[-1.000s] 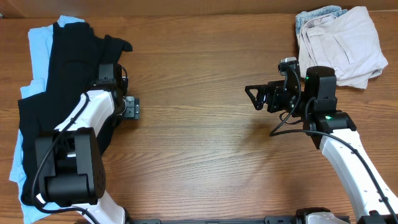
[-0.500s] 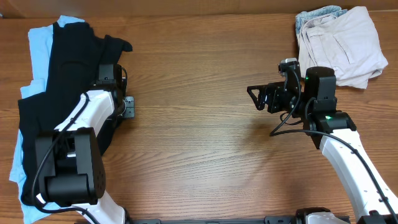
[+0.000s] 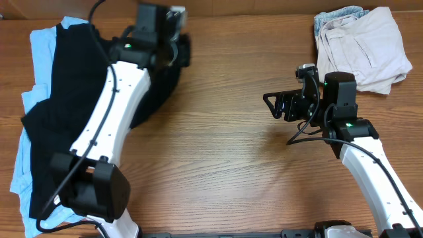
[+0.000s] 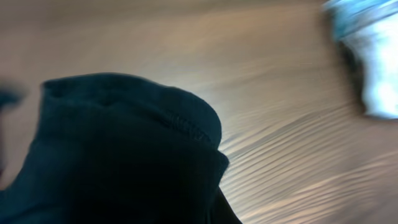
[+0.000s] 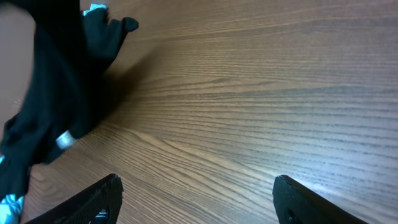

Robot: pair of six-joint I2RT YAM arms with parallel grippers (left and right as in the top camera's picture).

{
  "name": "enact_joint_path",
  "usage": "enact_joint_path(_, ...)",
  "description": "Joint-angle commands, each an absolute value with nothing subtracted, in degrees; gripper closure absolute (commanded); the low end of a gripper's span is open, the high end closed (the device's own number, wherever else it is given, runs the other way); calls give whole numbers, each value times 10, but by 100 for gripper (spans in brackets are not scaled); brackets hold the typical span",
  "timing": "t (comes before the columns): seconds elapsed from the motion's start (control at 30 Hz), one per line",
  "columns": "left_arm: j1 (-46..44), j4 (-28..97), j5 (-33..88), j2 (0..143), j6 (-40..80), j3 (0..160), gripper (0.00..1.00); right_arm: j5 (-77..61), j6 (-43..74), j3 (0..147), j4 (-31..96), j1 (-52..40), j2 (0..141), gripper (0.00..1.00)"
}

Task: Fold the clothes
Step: 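Grasp the black shirt with the left gripper and lift it up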

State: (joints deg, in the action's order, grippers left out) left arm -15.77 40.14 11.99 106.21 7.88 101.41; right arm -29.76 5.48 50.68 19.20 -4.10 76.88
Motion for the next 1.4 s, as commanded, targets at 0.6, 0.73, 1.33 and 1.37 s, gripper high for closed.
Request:
enact_joint_path(0.6,-229,237,236,1060,197,1215,96,-304,80,517,110,-110,806,19)
enact_joint_path(0.73,-231,232,266,1060,217,1246,96,-283,81,517,24,-152,848,19)
enact_joint_path(1.33,-232,220,305,1060,243,1281,96,-234,105,517,-27,-160,958,18)
enact_joint_path(1.37,-232,218,305,1060,243,1281,96,-234,105,517,-28,-160,966,18)
